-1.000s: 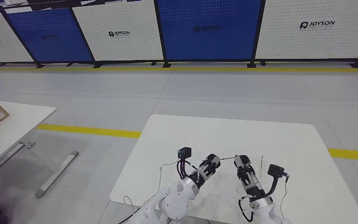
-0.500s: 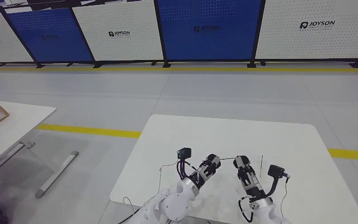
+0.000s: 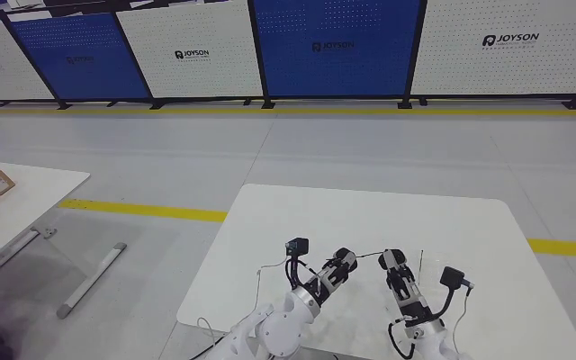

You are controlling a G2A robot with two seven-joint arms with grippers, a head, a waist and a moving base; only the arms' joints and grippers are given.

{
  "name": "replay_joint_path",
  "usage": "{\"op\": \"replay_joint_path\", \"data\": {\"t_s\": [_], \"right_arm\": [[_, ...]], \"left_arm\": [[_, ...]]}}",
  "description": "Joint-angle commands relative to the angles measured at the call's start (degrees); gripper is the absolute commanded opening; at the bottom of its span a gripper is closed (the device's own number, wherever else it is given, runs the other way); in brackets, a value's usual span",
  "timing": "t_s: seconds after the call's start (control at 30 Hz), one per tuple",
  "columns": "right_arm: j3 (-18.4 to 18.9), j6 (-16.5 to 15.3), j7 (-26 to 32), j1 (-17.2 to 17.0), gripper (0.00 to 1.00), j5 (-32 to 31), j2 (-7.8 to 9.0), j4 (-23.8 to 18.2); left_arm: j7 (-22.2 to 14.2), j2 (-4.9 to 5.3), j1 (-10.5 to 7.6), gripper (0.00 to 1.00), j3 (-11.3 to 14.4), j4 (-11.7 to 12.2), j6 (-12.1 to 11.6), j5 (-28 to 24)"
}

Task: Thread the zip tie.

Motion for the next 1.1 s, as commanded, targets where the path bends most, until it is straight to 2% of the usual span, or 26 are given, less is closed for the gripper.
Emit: {"op": "replay_joint_path", "data": {"t_s": [0.0,0.1,0.23,0.27,0.3,0.37,0.4,0.47,0.8,1.07], "right_arm": [[0.1,0.4,0.6,0.1,0.0,0.1,0.02,0.1],[-0.1,1.0,2.1,0.5,0.0,0.1,0.04,0.4],[-0.3,1.1,3.2,0.7,0.0,1.3,0.03,0.4],[-0.2,1.3,3.5,0.8,0.06,1.7,0.04,0.4],[-0.1,1.5,3.7,0.8,0.22,1.7,0.06,0.4],[0.0,1.8,4.0,0.8,0.35,1.6,0.09,0.3],[0.0,1.9,4.0,0.8,0.33,1.6,0.09,0.2],[0.0,2.1,3.8,0.8,0.0,1.5,0.09,0.1],[-0.2,2.3,2.9,0.8,0.0,0.4,0.07,0.0],[-0.7,1.5,3.9,1.2,0.0,0.9,0.04,0.5]], "left_arm": [[-0.4,-0.02,0.03,0.0,0.1,-0.2,-0.8,-0.5],[-0.9,0.04,0.3,0.0,-0.1,-0.5,-2.5,-1.4],[-0.7,0.13,0.52,0.0,-0.5,-0.7,-2.6,-0.9],[-0.6,0.14,0.54,0.0,-0.6,-0.7,-2.2,-0.7],[-0.6,0.13,0.53,0.0,-0.6,-0.7,-1.9,-0.6],[-0.4,0.12,0.5,0.0,-0.6,-0.7,-1.4,-0.4],[-0.4,0.1,0.47,0.0,-0.6,-0.7,-1.2,-0.3],[-0.3,0.07,0.4,0.0,-0.5,-0.6,-1.0,-0.3],[-0.5,-0.02,0.16,0.0,-0.3,-0.7,-1.1,0.0],[-0.3,-0.05,0.29,0.0,-0.2,-0.7,-2.2,-0.2]]}}
